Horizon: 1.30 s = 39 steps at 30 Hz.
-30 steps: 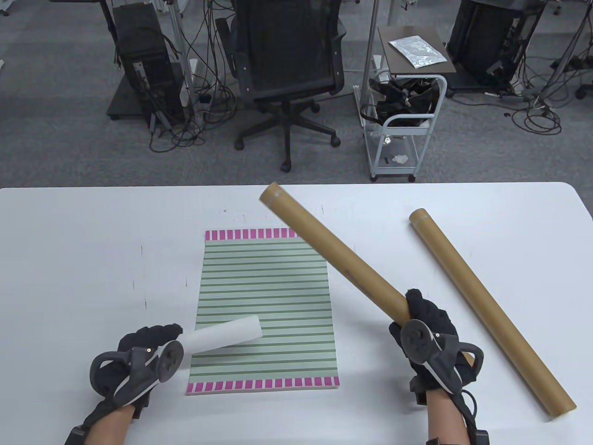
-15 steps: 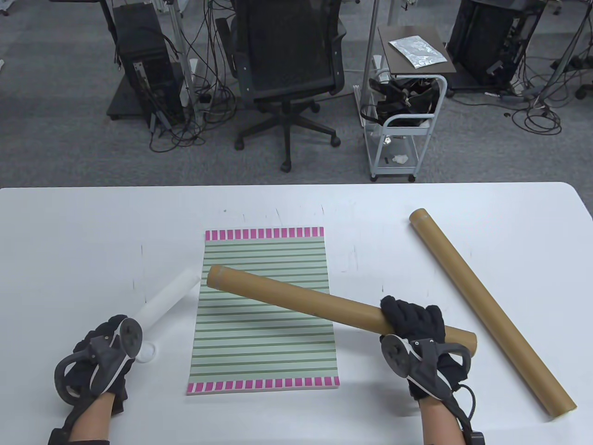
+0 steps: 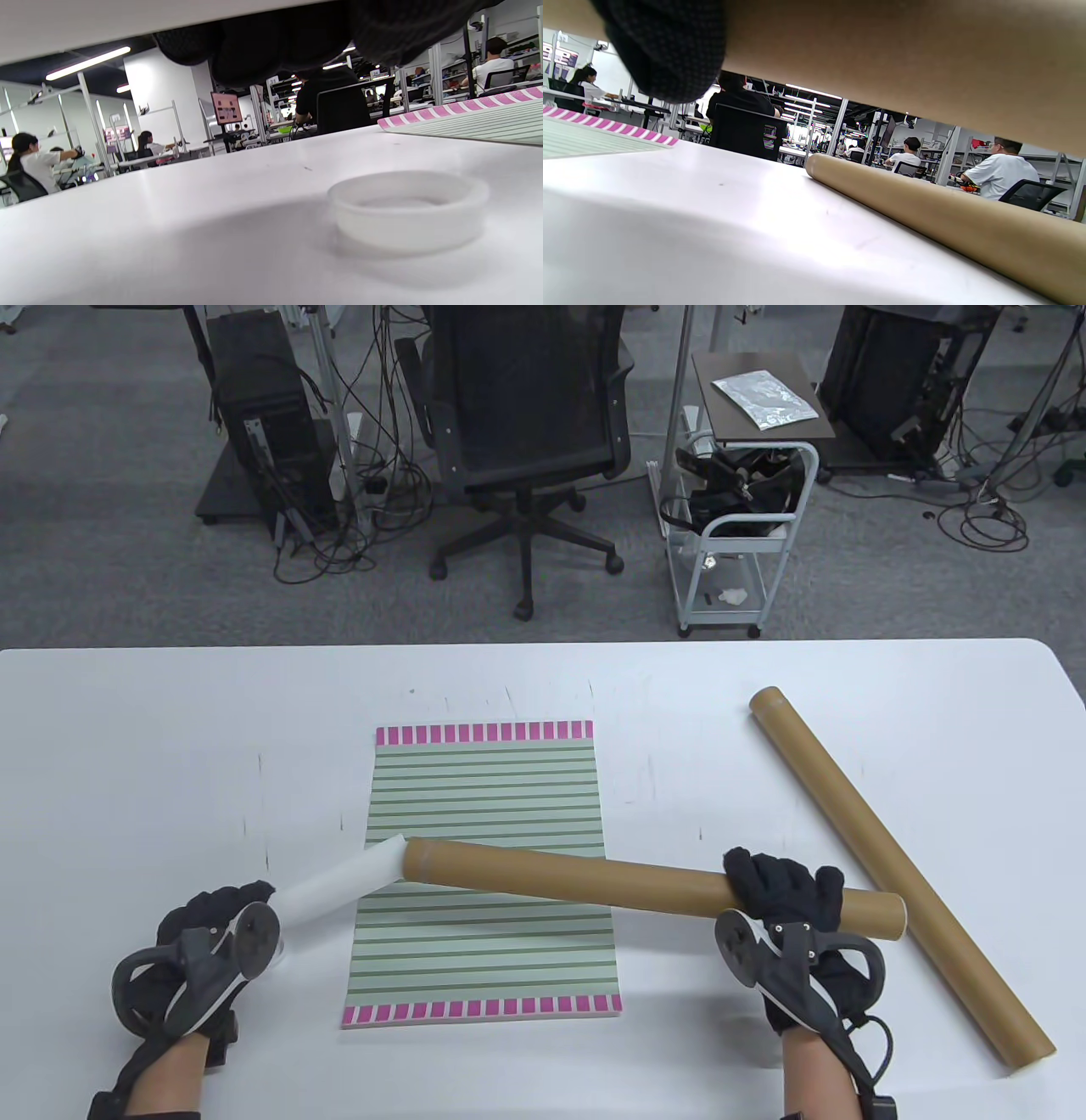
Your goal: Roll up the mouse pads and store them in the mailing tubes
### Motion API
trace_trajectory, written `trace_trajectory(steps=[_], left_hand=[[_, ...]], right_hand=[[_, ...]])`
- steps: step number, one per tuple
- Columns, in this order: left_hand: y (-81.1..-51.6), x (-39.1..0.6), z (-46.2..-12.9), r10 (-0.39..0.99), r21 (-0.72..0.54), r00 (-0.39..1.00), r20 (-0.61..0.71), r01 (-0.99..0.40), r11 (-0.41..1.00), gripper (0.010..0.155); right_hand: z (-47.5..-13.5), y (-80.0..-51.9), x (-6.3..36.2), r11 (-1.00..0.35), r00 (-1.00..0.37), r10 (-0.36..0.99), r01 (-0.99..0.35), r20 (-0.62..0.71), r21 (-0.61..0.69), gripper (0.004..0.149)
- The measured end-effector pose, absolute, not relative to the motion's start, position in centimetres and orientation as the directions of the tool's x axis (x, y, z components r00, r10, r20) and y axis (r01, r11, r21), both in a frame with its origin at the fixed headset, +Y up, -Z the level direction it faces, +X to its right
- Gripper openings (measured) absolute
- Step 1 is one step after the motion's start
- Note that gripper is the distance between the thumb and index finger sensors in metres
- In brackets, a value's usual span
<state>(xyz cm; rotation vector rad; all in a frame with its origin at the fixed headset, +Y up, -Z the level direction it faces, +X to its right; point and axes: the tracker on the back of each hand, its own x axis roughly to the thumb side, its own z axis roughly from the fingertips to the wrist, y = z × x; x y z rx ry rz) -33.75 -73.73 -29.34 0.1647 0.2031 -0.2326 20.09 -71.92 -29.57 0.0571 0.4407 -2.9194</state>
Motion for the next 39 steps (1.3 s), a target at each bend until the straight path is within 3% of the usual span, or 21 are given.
trace_trajectory(steps=[3,7,12,14,19,22,23,24,26,29,34,37,39], left_hand=[[-73.6,-32.8,-29.1,-0.294,0.189,0.924,-0.243,0.342,0.92,0.049],[-73.5,-32.4,-29.1,-0.325,0.195,0.918,-0.23,0.37,0.908,0.05],[-74.2,-33.6,-29.1,-0.167,0.104,0.982,-0.089,0.176,0.979,0.049],[-74.2,-33.1,-28.9,-0.134,0.134,0.989,-0.056,0.14,0.981,0.049],[-73.7,-29.5,-28.3,-0.234,0.225,0.969,0.076,0.212,0.951,0.051],[-74.2,-26.5,-27.8,-0.376,0.3,0.92,0.113,0.329,0.896,0.06],[-74.3,-26.9,-27.9,-0.468,0.308,0.882,0.043,0.434,0.847,0.062],[-74.3,-27.5,-28.1,-0.464,0.286,0.884,0.053,0.432,0.856,0.065],[-74.5,-28.6,-28.6,-0.252,0.188,0.963,0.098,0.231,0.955,0.07],[-74.2,-29.2,-29.0,-0.17,0.07,0.975,0.142,0.162,0.984,0.088],[-73.9,-30.3,-29.4,0.084,-0.035,0.982,0.172,-0.079,0.996,0.083],[-73.7,-31.3,-29.0,0.131,0.066,0.982,0.134,-0.141,0.988,0.076],[-73.5,-32.1,-28.9,0.082,0.122,0.993,0.08,-0.091,0.988,0.074]], right_hand=[[-29.6,-72.0,19.9,-0.939,-0.98,-0.192,0.201,-0.059,-0.278,0.076],[-29.6,-71.9,19.4,-0.927,-0.972,-0.228,0.234,-0.055,-0.294,0.077],[-29.7,-72.3,20.4,-0.943,-0.982,-0.176,0.189,-0.07,-0.274,0.075],[-30.0,-73.1,20.8,-0.962,-0.99,-0.126,0.138,-0.066,-0.236,0.075],[-29.9,-73.3,19.2,-0.976,-0.993,-0.103,0.089,0.062,-0.199,0.074],[-28.8,-72.3,14.6,-0.968,-0.956,-0.132,0.067,0.263,-0.243,0.076],[-28.5,-72.2,13.7,-0.947,-0.949,-0.224,0.158,0.222,-0.28,0.076],[-28.4,-72.0,13.8,-0.928,-0.928,-0.291,0.214,0.232,-0.306,0.077],[-28.6,-72.1,13.6,-0.956,-0.952,-0.179,0.109,0.249,-0.273,0.079],[-28.7,-72.0,14.0,-0.945,-0.956,-0.189,0.114,0.226,-0.308,0.077],[-28.6,-72.3,14.9,-0.975,-0.969,-0.077,0.024,0.235,-0.22,0.075],[-28.3,-71.9,14.4,-0.968,-0.964,-0.09,0.025,0.251,-0.25,0.075],[-27.9,-71.5,13.6,-0.96,-0.956,-0.105,0.025,0.272,-0.279,0.075]])
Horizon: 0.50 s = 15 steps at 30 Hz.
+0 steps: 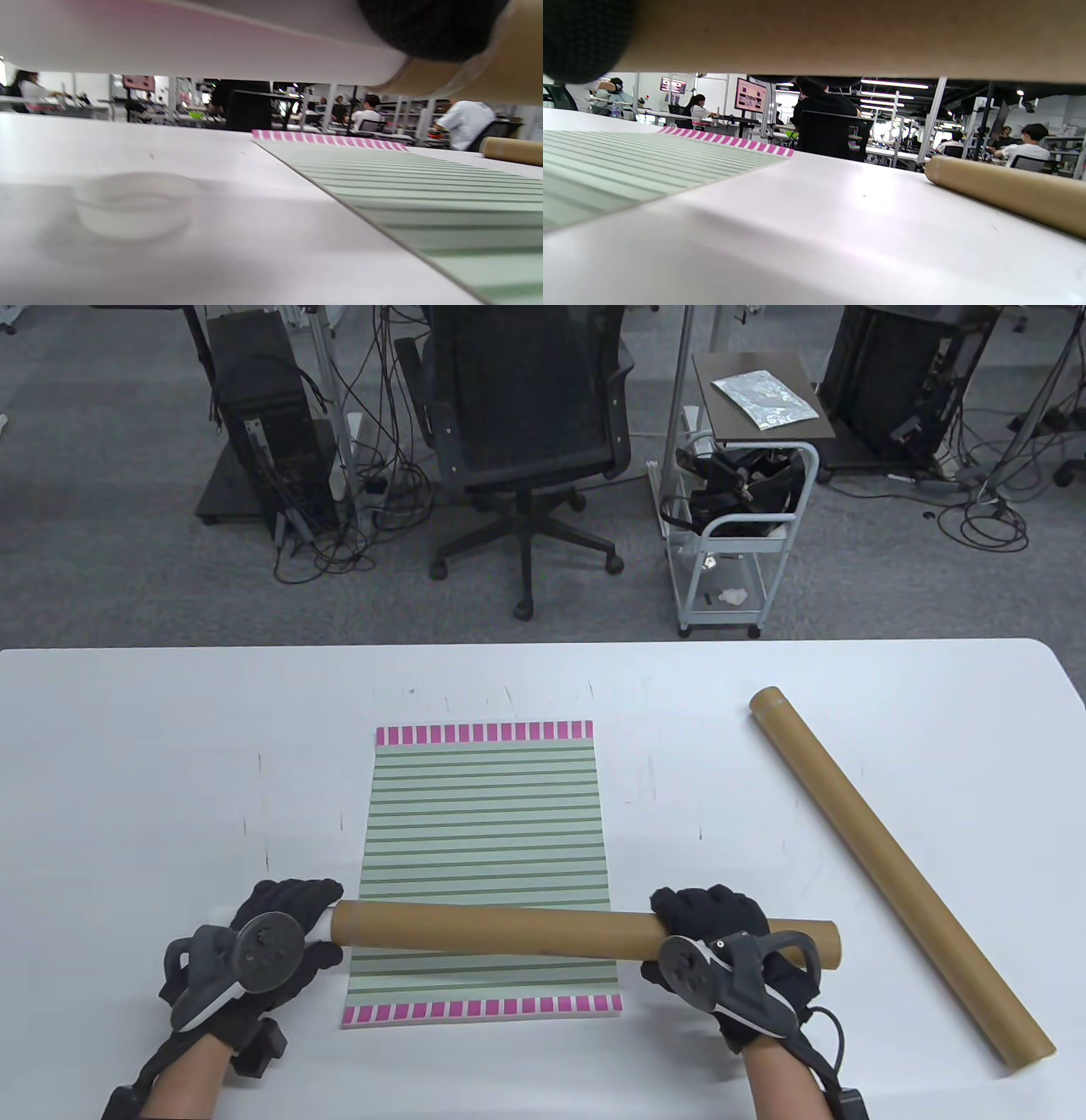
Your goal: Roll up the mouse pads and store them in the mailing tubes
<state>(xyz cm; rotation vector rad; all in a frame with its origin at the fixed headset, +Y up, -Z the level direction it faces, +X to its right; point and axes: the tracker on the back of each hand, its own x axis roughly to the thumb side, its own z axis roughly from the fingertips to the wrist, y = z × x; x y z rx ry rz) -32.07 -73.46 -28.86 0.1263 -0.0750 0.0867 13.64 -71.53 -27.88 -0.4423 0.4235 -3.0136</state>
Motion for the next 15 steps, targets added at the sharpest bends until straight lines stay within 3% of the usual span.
trace_trajectory(steps=[3,5,7,9,14,15], left_hand=[[-73.4,-33.5,-28.8,0.04,0.188,0.998,-0.054,-0.029,0.982,0.075],[-73.6,-35.7,-29.1,0.11,0.188,0.976,-0.189,-0.074,0.979,0.107],[-73.6,-37.0,-29.1,0.234,0.187,0.948,-0.213,-0.196,0.963,0.12],[-73.4,-38.2,-29.0,0.283,0.217,0.924,-0.258,-0.23,0.949,0.123],[-72.7,-39.0,-28.8,0.391,0.244,0.896,-0.208,-0.34,0.908,0.121],[-72.8,-39.0,-28.8,0.473,0.238,0.863,-0.179,-0.428,0.872,0.117]], right_hand=[[-27.3,-71.1,12.9,-0.951,-0.956,-0.121,0.034,0.268,-0.309,0.075],[-26.8,-70.8,12.5,-0.957,-0.96,-0.088,0.007,0.266,-0.289,0.075],[-26.3,-70.4,11.8,-0.955,-0.96,-0.088,0.006,0.264,-0.295,0.076],[-26.0,-70.0,11.2,-0.948,-0.962,-0.079,-0.009,0.261,-0.319,0.076],[-25.8,-69.8,11.2,-0.939,-0.962,-0.091,-0.002,0.256,-0.344,0.076],[-25.8,-69.8,11.4,-0.931,-0.964,-0.107,0.011,0.243,-0.365,0.076]])
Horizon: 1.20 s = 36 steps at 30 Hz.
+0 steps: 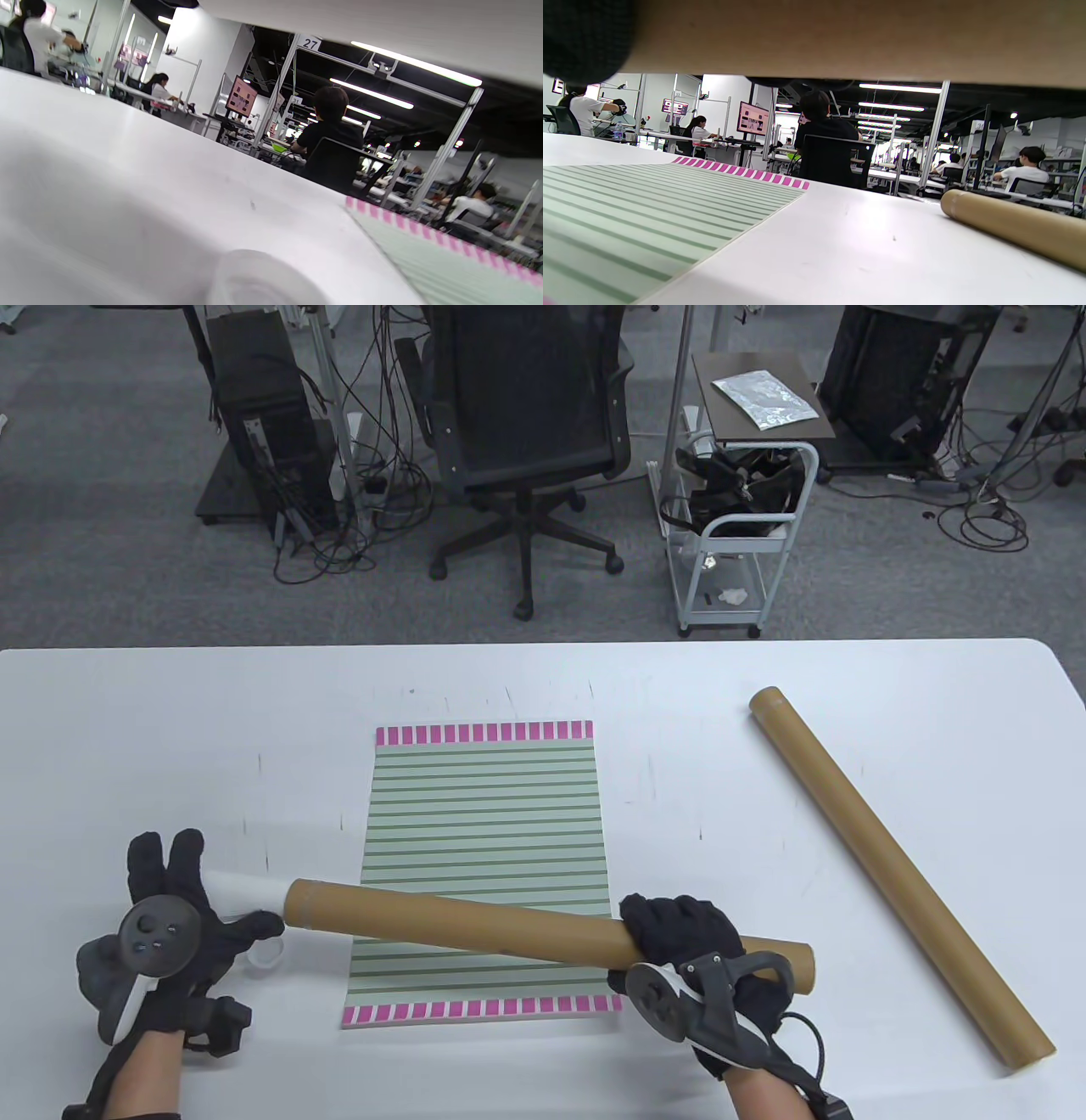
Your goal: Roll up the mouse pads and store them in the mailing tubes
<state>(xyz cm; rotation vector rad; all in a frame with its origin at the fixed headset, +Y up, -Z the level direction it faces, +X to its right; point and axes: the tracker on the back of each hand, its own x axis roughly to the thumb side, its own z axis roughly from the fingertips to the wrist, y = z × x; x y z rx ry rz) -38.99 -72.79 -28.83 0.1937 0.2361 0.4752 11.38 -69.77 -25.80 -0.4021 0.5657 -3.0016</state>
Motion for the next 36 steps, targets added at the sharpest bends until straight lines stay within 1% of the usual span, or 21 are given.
trace_trajectory(steps=[2,3,4,6,7,9,11,12,15,17,19,21,22,24,26,27,28,29,32,33,36], left_hand=[[-73.0,-38.8,-29.0,0.624,0.251,0.76,-0.183,-0.577,0.777,0.097],[-73.3,-38.5,-29.2,0.739,0.212,0.656,-0.153,-0.709,0.673,0.094],[-73.8,-37.6,-29.6,0.855,0.113,0.516,-0.059,-0.847,0.519,0.091],[-74.6,-35.1,-29.8,0.96,-0.077,0.281,-0.008,-0.957,0.279,0.086],[-74.7,-34.1,-29.8,0.967,-0.122,0.255,-0.007,-0.96,0.252,0.085],[-74.9,-31.6,-29.6,0.957,-0.245,0.289,0.034,-0.926,0.288,0.086],[-74.8,-31.2,-29.4,0.894,-0.169,0.445,0.048,-0.879,0.447,0.087],[-74.8,-31.2,-29.5,0.882,-0.202,0.465,0.08,-0.859,0.471,0.088],[-75.0,-31.4,-29.6,0.928,-0.204,0.371,0.034,-0.907,0.37,0.086],[-75.2,-32.5,-29.9,0.921,-0.175,0.389,0.022,-0.905,0.387,0.086],[-74.9,-33.9,-29.7,0.854,-0.079,0.519,0.007,-0.852,0.518,0.09],[-74.7,-35.5,-29.6,0.692,-0.018,0.722,-0.026,-0.692,0.722,0.094],[-74.8,-36.2,-29.7,0.554,-0.027,0.829,-0.08,-0.557,0.83,0.095],[-75.7,-36.8,-29.9,0.258,-0.117,0.955,-0.143,-0.275,0.954,0.095],[-76.6,-36.5,-30.3,0.032,-0.203,0.987,-0.156,-0.063,0.977,0.094],[-77.0,-36.3,-30.6,-0.05,-0.225,0.987,-0.152,0.015,0.974,0.09],[-77.2,-36.1,-30.8,-0.109,-0.246,0.983,-0.148,0.07,0.967,0.081],[-77.4,-35.9,-31.0,-0.141,-0.28,0.981,-0.13,0.099,0.955,0.075],[-77.1,-35.3,-31.2,-0.078,-0.282,0.991,-0.111,0.044,0.959,0.066],[-77.0,-35.0,-31.2,-0.093,-0.287,0.99,-0.104,0.059,0.956,0.061],[-76.4,-34.4,-31.2,-0.098,-0.259,0.991,-0.089,0.072,0.963,0.06]], right_hand=[[-26.1,-69.8,11.7,-0.928,-0.961,-0.125,0.026,0.246,-0.371,0.076],[-26.1,-69.9,11.6,-0.925,-0.962,-0.137,0.039,0.236,-0.377,0.075],[-26.2,-70.1,11.4,-0.927,-0.963,-0.14,0.046,0.23,-0.372,0.076],[-26.3,-70.3,11.2,-0.929,-0.963,-0.139,0.045,0.232,-0.368,0.076],[-26.3,-70.3,11.0,-0.926,-0.961,-0.148,0.053,0.232,-0.373,0.076],[-26.2,-70.5,11.0,-0.924,-0.957,-0.165,0.065,0.238,-0.378,0.076],[-26.2,-70.4,11.8,-0.92,-0.955,-0.181,0.079,0.236,-0.384,0.076],[-26.2,-70.5,12.1,-0.923,-0.956,-0.171,0.071,0.24,-0.378,0.076],[-26.6,-70.8,12.1,-0.929,-0.954,-0.168,0.069,0.248,-0.364,0.076],[-27.1,-71.2,12.2,-0.939,-0.953,-0.158,0.063,0.26,-0.338,0.076],[-27.4,-71.4,12.7,-0.951,-0.955,-0.13,0.044,0.266,-0.306,0.076],[-27.5,-71.4,13.1,-0.953,-0.96,-0.126,0.046,0.251,-0.3,0.076],[-27.5,-71.4,13.2,-0.95,-0.961,-0.138,0.061,0.238,-0.307,0.076],[-27.6,-71.4,13.4,-0.949,-0.964,-0.14,0.066,0.226,-0.309,0.076],[-27.7,-71.5,13.4,-0.95,-0.965,-0.139,0.066,0.224,-0.304,0.076],[-27.8,-71.5,13.4,-0.951,-0.964,-0.138,0.065,0.226,-0.301,0.076],[-27.7,-71.4,13.4,-0.952,-0.963,-0.14,0.067,0.229,-0.299,0.076],[-27.7,-71.4,13.4,-0.952,-0.962,-0.144,0.07,0.232,-0.297,0.076],[-27.7,-71.4,13.3,-0.954,-0.958,-0.153,0.08,0.241,-0.288,0.076],[-27.7,-71.5,13.3,-0.955,-0.956,-0.158,0.085,0.245,-0.284,0.076],[-27.8,-71.7,13.1,-0.959,-0.953,-0.156,0.084,0.259,-0.269,0.076]])
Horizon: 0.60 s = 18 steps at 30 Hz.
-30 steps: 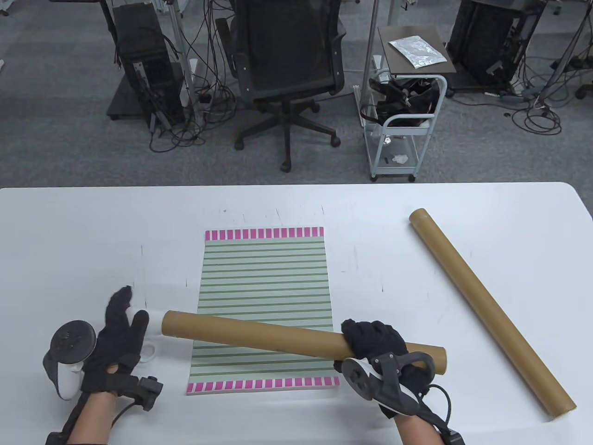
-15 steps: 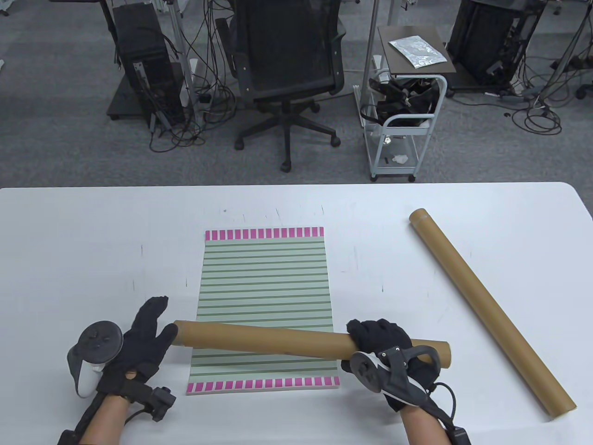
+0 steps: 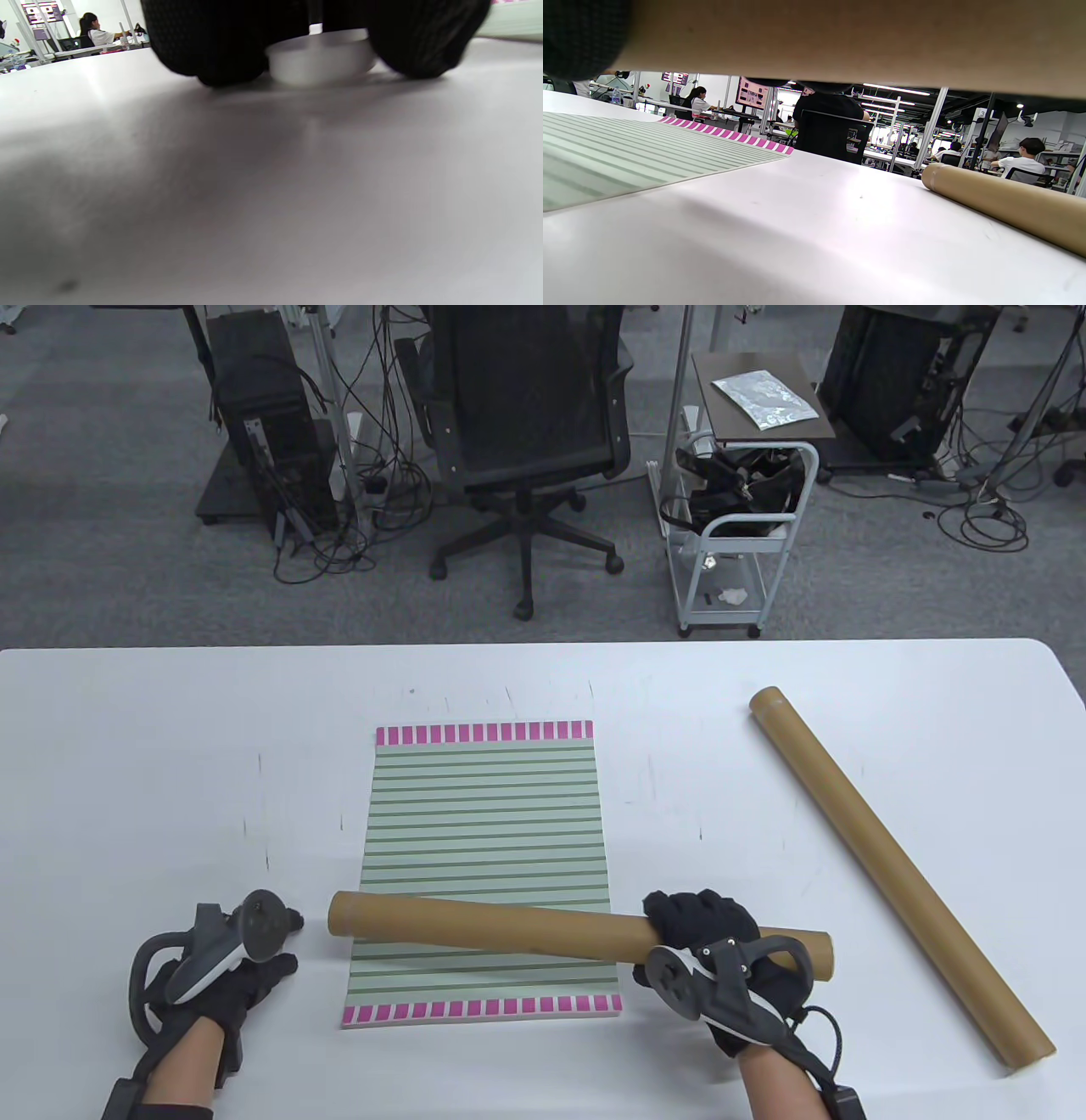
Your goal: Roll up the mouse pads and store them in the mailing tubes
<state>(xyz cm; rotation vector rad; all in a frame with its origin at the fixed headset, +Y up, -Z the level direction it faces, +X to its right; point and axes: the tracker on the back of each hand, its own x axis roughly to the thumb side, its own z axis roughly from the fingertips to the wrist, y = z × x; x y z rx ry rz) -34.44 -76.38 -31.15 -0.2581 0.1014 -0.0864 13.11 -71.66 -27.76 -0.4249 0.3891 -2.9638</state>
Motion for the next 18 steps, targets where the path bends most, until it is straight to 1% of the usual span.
trace_trajectory(steps=[1,2,3,4,5,6,7,8,10,12,14,15,16,18], left_hand=[[-76.0,-34.5,-31.1,-0.073,-0.226,0.994,-0.084,0.052,0.973,0.06],[-75.6,-34.9,-31.0,0.056,-0.167,0.993,-0.106,-0.073,0.983,0.06],[-75.4,-35.3,-30.9,0.232,-0.114,0.965,-0.123,-0.246,0.963,0.06],[-75.2,-35.9,-31.0,0.463,-0.092,0.88,-0.11,-0.473,0.876,0.061],[-75.3,-36.3,-31.0,0.68,-0.119,0.729,-0.073,-0.684,0.72,0.061],[-75.6,-36.5,-31.1,0.823,-0.158,0.565,-0.057,-0.819,0.552,0.06],[-75.9,-36.7,-31.0,0.88,-0.175,0.47,-0.069,-0.874,0.453,0.059],[-76.0,-36.7,-30.9,0.909,-0.204,0.412,-0.059,-0.897,0.393,0.059],[-76.1,-36.8,-30.9,0.917,-0.242,0.398,-0.032,-0.893,0.379,0.058],[-75.8,-36.7,-30.9,0.922,-0.235,0.387,-0.014,-0.897,0.373,0.059],[-75.7,-36.2,-31.0,0.938,-0.261,0.346,0.0,-0.906,0.334,0.059],[-75.7,-36.1,-31.0,0.95,-0.263,0.313,0.008,-0.916,0.304,0.06],[-75.5,-36.0,-30.9,0.954,-0.236,0.298,0.006,-0.927,0.291,0.06],[-75.3,-35.8,-30.9,0.946,-0.235,0.323,0.024,-0.918,0.319,0.06]], right_hand=[[-27.8,-71.7,13.0,-0.96,-0.952,-0.159,0.086,0.263,-0.268,0.076],[-27.8,-71.7,12.9,-0.959,-0.951,-0.16,0.087,0.264,-0.268,0.076],[-27.7,-71.7,12.8,-0.958,-0.95,-0.162,0.088,0.266,-0.271,0.076],[-27.7,-71.7,12.7,-0.958,-0.949,-0.164,0.088,0.268,-0.274,0.076],[-27.7,-71.6,12.6,-0.958,-0.949,-0.16,0.084,0.271,-0.274,0.076],[-27.6,-71.6,12.7,-0.959,-0.951,-0.151,0.074,0.27,-0.274,0.076],[-27.6,-71.6,12.7,-0.959,-0.951,-0.138,0.06,0.275,-0.275,0.076],[-27.6,-71.5,12.8,-0.961,-0.953,-0.118,0.039,0.28,-0.274,0.076],[-27.6,-71.5,13.0,-0.962,-0.954,-0.087,0.006,0.288,-0.271,0.076],[-27.6,-71.4,13.3,-0.96,-0.954,-0.094,0.01,0.286,-0.28,0.076],[-27.7,-71.5,13.6,-0.962,-0.958,-0.063,-0.017,0.28,-0.272,0.076],[-27.7,-71.5,13.6,-0.963,-0.96,-0.051,-0.025,0.275,-0.267,0.076],[-27.7,-71.4,13.7,-0.96,-0.96,-0.062,-0.018,0.274,-0.279,0.076],[-27.7,-71.4,13.8,-0.958,-0.96,-0.064,-0.017,0.272,-0.285,0.075]])
